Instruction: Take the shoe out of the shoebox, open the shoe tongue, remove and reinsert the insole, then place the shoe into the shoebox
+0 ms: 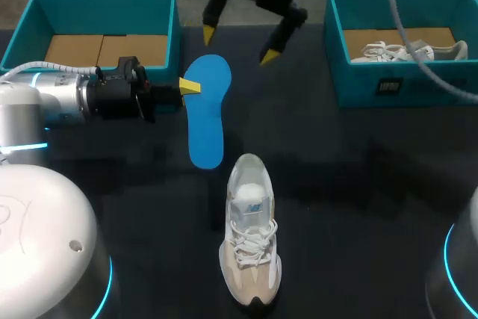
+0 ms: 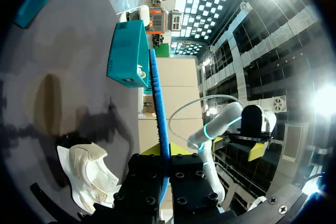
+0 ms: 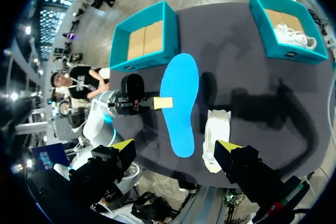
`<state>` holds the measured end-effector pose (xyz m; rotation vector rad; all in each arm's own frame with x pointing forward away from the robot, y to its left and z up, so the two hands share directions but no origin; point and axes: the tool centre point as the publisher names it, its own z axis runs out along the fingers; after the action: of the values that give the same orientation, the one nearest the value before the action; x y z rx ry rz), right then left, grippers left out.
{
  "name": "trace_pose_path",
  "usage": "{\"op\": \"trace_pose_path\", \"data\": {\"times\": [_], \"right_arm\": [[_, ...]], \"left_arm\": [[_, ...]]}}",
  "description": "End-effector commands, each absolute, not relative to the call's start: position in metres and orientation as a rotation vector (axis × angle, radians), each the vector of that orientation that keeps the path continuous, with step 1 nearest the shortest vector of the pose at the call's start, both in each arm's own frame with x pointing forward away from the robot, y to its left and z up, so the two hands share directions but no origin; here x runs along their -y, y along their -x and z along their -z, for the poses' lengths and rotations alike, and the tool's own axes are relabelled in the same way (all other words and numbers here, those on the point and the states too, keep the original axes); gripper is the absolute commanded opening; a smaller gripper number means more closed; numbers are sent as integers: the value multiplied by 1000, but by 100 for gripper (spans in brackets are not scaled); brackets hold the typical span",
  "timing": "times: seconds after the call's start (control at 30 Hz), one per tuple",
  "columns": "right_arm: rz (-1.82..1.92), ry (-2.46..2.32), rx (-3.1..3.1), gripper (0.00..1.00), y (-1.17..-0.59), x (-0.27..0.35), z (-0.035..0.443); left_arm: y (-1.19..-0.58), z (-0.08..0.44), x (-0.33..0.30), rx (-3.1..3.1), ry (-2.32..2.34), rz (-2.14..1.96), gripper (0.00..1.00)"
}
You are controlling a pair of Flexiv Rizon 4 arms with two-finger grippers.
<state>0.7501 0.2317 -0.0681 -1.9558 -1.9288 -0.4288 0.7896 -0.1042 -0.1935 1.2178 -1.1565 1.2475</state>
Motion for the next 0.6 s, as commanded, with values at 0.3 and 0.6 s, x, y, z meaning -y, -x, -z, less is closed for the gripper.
{"op": "trace_pose_path", "data": {"times": [0.3, 0.6], "right_arm": [[1005, 1468, 1420, 100, -744, -212, 92], [1100, 1328, 1343, 100, -741, -209, 103]], "left_arm": [[-789, 193, 104, 1159, -1219, -1244, 0], [-789, 193, 104, 1159, -1219, -1244, 0]]}}
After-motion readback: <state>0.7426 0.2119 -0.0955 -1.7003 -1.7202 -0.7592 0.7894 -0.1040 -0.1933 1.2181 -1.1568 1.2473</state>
